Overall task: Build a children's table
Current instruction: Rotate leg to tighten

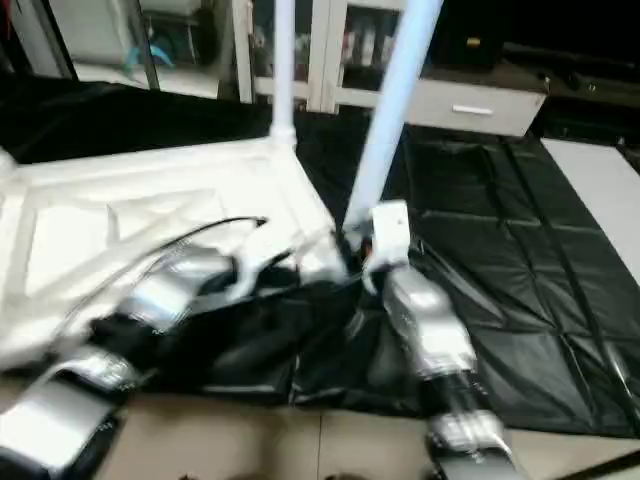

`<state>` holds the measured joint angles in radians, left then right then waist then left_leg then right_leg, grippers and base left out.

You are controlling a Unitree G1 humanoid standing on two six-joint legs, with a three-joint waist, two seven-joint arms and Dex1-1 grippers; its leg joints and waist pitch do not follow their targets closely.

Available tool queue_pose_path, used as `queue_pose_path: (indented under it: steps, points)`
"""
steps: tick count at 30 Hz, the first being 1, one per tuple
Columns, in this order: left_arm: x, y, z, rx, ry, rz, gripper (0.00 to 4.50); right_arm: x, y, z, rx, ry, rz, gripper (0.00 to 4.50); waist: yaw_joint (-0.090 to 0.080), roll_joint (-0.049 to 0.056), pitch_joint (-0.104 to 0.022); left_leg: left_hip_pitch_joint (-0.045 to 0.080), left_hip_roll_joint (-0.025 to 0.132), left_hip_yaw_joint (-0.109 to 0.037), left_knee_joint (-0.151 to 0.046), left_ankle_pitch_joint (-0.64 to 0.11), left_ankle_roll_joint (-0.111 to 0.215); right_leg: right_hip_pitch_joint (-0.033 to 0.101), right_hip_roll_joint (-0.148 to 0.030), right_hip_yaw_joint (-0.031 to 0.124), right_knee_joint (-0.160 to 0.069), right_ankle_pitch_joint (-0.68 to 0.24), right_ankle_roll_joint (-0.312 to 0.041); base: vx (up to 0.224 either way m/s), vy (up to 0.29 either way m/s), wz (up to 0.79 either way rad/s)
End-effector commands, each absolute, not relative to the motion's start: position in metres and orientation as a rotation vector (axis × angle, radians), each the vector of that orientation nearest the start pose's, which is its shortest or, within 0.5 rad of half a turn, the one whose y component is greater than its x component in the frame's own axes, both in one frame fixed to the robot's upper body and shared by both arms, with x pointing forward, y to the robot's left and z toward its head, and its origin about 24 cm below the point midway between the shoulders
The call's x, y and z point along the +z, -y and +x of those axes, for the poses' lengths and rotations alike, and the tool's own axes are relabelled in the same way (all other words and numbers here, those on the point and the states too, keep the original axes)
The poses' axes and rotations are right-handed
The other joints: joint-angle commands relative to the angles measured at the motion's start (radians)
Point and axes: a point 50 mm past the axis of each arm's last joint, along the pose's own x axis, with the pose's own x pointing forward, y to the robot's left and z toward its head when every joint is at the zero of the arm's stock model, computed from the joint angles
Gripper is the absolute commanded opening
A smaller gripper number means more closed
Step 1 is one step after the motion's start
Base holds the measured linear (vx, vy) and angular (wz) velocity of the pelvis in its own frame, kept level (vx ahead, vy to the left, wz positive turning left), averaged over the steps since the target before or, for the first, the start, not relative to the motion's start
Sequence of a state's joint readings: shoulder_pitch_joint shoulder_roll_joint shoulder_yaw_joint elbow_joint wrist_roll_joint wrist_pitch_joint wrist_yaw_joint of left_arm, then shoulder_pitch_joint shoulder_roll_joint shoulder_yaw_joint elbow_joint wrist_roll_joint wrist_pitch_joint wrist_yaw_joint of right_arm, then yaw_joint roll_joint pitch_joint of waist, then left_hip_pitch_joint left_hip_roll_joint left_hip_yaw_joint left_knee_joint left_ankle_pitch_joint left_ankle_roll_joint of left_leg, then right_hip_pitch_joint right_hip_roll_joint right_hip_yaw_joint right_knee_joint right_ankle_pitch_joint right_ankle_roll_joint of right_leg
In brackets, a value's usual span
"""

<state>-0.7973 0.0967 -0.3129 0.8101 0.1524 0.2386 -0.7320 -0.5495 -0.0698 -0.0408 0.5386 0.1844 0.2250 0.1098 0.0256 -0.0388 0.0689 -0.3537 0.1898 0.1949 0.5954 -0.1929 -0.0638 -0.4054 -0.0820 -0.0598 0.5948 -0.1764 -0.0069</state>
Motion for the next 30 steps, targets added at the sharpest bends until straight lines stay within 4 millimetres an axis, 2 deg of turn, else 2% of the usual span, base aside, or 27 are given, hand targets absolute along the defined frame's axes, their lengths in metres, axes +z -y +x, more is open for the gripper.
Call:
queue_pose_path:
  steps: [1,2,3,4,5,7,10,11,15,16,17,18,20,23,24,25,27,28,29,30]
  points:
    - [0.064,-0.053,0.357,-0.904,-0.378,0.393,0.0,0.025,0.137,0.34,0.092,-0.359,0.128,2.1,0.001,-0.003,-0.056,0.012,0.034,-0.024,-0.083,-0.277,-0.012,0.032,-0.061,0.042,-0.084,-0.333,-0.173,0.0,0.0,0.0]
    - [0.065,-0.053,0.36,-0.865,-0.375,0.395,0.0,0.025,0.135,0.342,0.064,-0.36,0.139,2.09,0.003,-0.004,-0.055,0.009,0.033,-0.022,-0.082,-0.265,-0.002,0.034,-0.062,0.043,-0.082,-0.306,-0.177,0.0,0.0,0.0]
    - [0.067,-0.05,0.362,-0.835,-0.368,0.392,0.0,0.025,0.132,0.345,0.021,-0.354,0.159,2.09,0.003,-0.013,-0.054,0.009,0.033,-0.018,-0.082,-0.262,0.013,0.032,-0.06,0.043,-0.082,-0.292,-0.178,0.0,0.0,0.0]
    - [0.067,-0.05,0.363,-0.834,-0.368,0.392,0.0,0.025,0.132,0.345,0.02,-0.354,0.159,2.09,0.003,-0.01,-0.055,0.011,0.031,-0.017,-0.081,-0.261,0.018,0.031,-0.062,0.044,-0.08,-0.294,-0.182,0.0,0.0,0.0]
    - [0.068,-0.05,0.363,-0.836,-0.363,0.399,0.0,0.025,0.131,0.346,0.018,-0.35,0.169,2.09,0.006,-0.009,-0.058,0.009,0.03,-0.018,-0.08,-0.242,0.027,0.036,-0.063,0.043,-0.078,-0.278,-0.185,0.0,0.0,0.0]
    - [0.068,-0.049,0.363,-0.848,-0.362,0.408,0.0,0.026,0.13,0.347,0.026,-0.342,0.182,2.09,0.008,-0.009,-0.059,0.008,0.031,-0.014,-0.078,-0.203,0.052,0.036,-0.063,0.043,-0.074,-0.226,-0.194,0.0,0.0,0.0]
    - [0.067,-0.049,0.362,-0.862,-0.366,0.411,0.0,0.029,0.127,0.349,0.047,-0.324,0.188,2.09,0.009,-0.008,-0.058,0.005,0.031,-0.014,-0.079,-0.178,0.069,0.04,-0.063,0.042,-0.07,-0.201,-0.204,0.0,0.0,0.0]
    - [0.065,-0.05,0.361,-0.871,-0.371,0.412,0.0,0.033,0.124,0.35,0.085,-0.298,0.198,2.65,0.009,-0.006,-0.059,0.004,0.032,-0.014,-0.079,-0.174,0.071,0.041,-0.066,0.042,-0.07,-0.199,-0.209,0.0,0.0,0.0]
    - [0.062,-0.052,0.361,-0.883,-0.382,0.412,0.0,0.047,0.121,0.353,0.169,-0.215,0.196,2.96,0.008,-0.007,-0.053,0.003,0.033,-0.017,-0.083,-0.218,0.069,0.041,-0.066,0.041,-0.08,-0.273,-0.197,0.0,0.0,0.0]
    - [0.062,-0.053,0.36,-0.904,-0.379,0.413,0.0,0.05,0.123,0.353,0.184,-0.199,0.189,3.1,0.006,-0.009,-0.052,0.001,0.034,-0.019,-0.086,-0.229,0.062,0.043,-0.066,0.039,-0.082,-0.304,-0.185,0.0,0.0,0.0]
    - [0.062,-0.054,0.359,-0.926,-0.382,0.419,0.0,0.054,0.126,0.351,0.216,-0.184,0.184,3.19,0.007,-0.006,-0.052,0.002,0.035,-0.019,-0.086,-0.235,0.06,0.04,-0.068,0.041,-0.084,-0.319,-0.177,0.0,0.0,0.0]
    - [0.062,-0.055,0.357,-0.958,-0.378,0.431,0.0,0.057,0.13,0.349,0.242,-0.172,0.172,3.24,0.007,-0.009,-0.051,0.0,0.034,-0.02,-0.087,-0.232,0.063,0.042,-0.066,0.04,-0.085,-0.321,-0.172,0.0,0.0,0.0]
    - [0.061,-0.058,0.354,-1.009,-0.391,0.442,0.0,0.061,0.135,0.345,0.314,-0.166,0.168,3.3,0.009,-0.009,-0.054,-0.002,0.035,-0.019,-0.084,-0.205,0.074,0.043,-0.067,0.042,-0.08,-0.282,-0.177,0.0,0.0,0.0]
    - [0.061,-0.06,0.352,-1.03,-0.396,0.448,0.0,0.062,0.138,0.342,0.355,-0.174,0.153,3.66,0.011,-0.008,-0.057,-0.003,0.036,-0.016,-0.081,-0.166,0.091,0.044,-0.065,0.041,-0.073,-0.218,-0.204,0.0,0.0,0.0]
    - [0.059,-0.063,0.346,-1.113,-0.409,0.448,0.0,0.064,0.144,0.333,0.46,-0.191,0.12,3.66,0.016,-0.003,-0.058,-0.004,0.038,-0.016,-0.079,-0.134,0.105,0.046,-0.065,0.041,-0.068,-0.168,-0.222,0.0,0.0,0.0]
    - [0.059,-0.063,0.346,-1.113,-0.409,0.448,0.0,0.064,0.144,0.333,0.46,-0.191,0.12,3.68,0.018,-0.005,-0.059,-0.004,0.039,-0.015,-0.077,-0.119,0.111,0.048,-0.065,0.042,-0.064,-0.141,-0.227,0.0,0.0,0.0]
    - [0.057,-0.07,0.33,-1.305,-0.428,0.451,0.0,0.072,0.159,0.315,0.654,-0.22,0.04,4.01,0.02,-0.005,-0.059,-0.004,0.041,-0.014,-0.077,-0.104,0.13,0.048,-0.064,0.041,-0.059,-0.097,-0.246,0.0,0.0,0.0]
    - [0.057,-0.07,0.33,-1.305,-0.428,0.451,0.0,0.072,0.159,0.315,0.654,-0.22,0.04,4.01,0.024,-0.006,-0.059,-0.005,0.041,-0.014,-0.075,-0.098,0.137,0.05,-0.064,0.041,-0.056,-0.083,-0.248,0.0,0.0,0.0]
    - [0.057,-0.074,0.32,-1.438,-0.423,0.461,0.0,0.073,0.163,0.304,0.763,-0.258,-0.007,4.11,0.026,-0.001,-0.056,-0.005,0.042,-0.013,-0.076,-0.098,0.15,0.046,-0.063,0.042,-0.057,-0.075,-0.257,0.0,0.0,0.0]
    - [0.055,-0.078,0.314,-1.493,-0.445,0.462,0.0,0.074,0.165,0.295,0.845,-0.284,-0.041,4.31,0.03,-0.003,-0.056,-0.004,0.044,-0.013,-0.076,-0.107,0.149,0.05,-0.065,0.042,-0.057,-0.084,-0.255,0.0,0.0,0.0]
